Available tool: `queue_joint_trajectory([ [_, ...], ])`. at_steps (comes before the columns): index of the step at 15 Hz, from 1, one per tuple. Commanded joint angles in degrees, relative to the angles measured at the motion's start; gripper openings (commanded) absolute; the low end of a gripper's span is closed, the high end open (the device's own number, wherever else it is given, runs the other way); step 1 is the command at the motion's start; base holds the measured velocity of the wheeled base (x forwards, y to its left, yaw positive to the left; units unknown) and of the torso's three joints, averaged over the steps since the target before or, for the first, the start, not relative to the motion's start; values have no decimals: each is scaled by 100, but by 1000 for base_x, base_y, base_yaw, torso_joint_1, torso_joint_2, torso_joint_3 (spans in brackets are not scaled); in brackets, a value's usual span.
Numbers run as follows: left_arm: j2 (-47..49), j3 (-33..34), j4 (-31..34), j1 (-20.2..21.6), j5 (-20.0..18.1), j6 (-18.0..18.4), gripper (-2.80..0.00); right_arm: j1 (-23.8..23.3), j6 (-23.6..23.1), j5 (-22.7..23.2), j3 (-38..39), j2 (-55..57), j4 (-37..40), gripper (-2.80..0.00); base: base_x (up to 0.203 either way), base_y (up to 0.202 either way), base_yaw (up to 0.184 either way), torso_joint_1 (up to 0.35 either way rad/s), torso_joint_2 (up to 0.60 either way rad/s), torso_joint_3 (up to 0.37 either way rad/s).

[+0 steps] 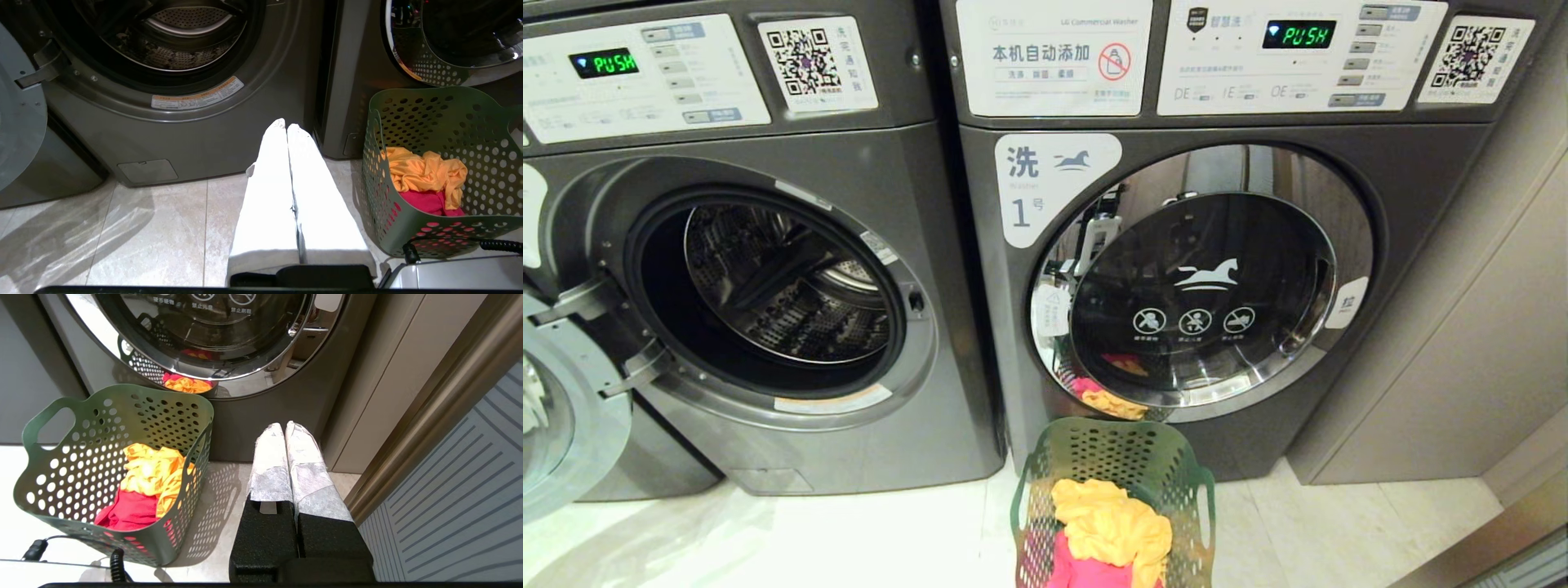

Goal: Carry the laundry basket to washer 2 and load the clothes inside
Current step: Place the clothes into the washing machine

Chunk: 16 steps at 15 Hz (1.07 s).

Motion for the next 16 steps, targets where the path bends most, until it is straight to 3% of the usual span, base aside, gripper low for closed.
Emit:
queue_joint_trajectory([
  [1,7,0,-2,0,-2,10,-280,1,-3,3,0,5,-1,-280,0,0,0,0,0,0],
  [7,7,0,-20,0,-11,-149,-280,2,-3,12,0,5,-1,-280,0,16,0,0,0,1],
  [16,7,0,-20,0,-20,-149,-280,1,-3,12,0,5,-1,-280,0,191,-4,2,3,4],
])
